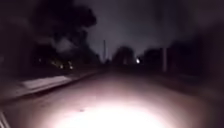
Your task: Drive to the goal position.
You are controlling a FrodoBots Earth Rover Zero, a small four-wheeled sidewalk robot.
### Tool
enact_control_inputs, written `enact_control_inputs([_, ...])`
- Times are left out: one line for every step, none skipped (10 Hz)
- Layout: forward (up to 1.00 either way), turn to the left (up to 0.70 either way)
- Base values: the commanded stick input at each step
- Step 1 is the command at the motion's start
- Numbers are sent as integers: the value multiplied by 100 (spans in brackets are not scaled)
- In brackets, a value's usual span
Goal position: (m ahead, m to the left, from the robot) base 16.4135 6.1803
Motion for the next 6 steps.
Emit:
enact_control_inputs([70,0])
enact_control_inputs([70,0])
enact_control_inputs([70,0])
enact_control_inputs([70,0])
enact_control_inputs([70,0])
enact_control_inputs([70,0])
